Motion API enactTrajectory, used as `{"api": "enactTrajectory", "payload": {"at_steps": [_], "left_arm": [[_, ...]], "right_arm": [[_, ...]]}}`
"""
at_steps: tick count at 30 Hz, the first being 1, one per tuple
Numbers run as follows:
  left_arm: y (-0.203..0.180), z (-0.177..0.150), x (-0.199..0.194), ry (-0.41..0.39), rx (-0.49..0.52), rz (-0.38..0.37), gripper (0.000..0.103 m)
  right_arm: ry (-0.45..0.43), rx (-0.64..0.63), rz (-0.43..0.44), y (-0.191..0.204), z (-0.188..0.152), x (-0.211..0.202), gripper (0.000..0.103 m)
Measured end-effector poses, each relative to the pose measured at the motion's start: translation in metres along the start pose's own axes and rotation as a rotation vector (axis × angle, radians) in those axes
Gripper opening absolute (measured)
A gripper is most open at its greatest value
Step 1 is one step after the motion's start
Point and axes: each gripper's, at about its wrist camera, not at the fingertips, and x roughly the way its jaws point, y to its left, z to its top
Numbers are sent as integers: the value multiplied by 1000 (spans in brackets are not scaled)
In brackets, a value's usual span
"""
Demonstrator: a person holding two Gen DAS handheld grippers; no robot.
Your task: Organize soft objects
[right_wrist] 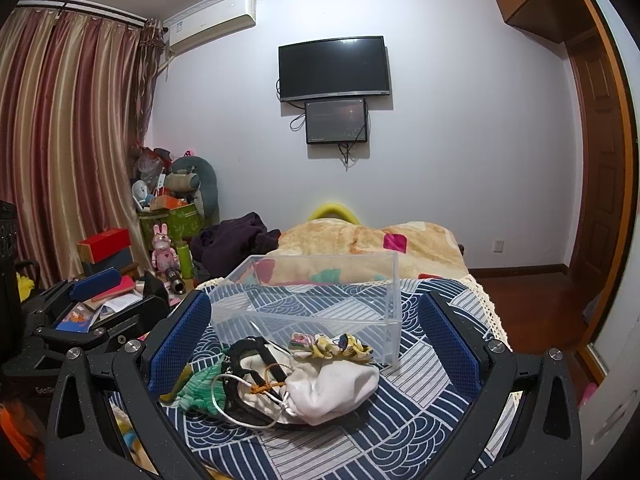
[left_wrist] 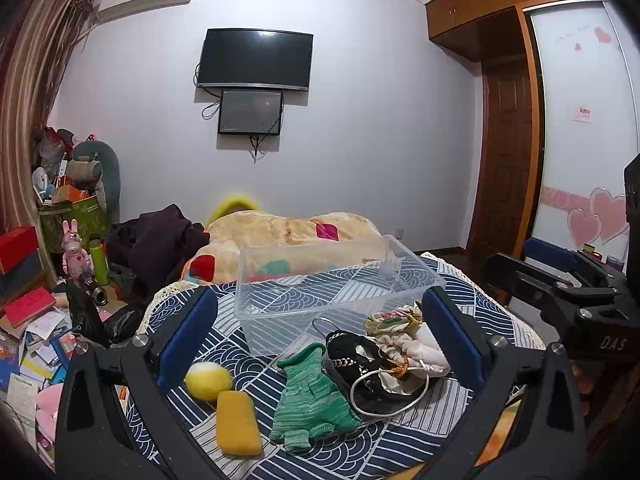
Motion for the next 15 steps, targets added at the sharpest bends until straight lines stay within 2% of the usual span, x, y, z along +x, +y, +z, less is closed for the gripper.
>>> {"api": "enactTrajectory", "payload": {"at_steps": [15], "left_arm": [[-1, 1, -2, -4, 2, 4, 103]], "right_arm": [[-4, -3, 4, 2, 0, -3, 103]]}}
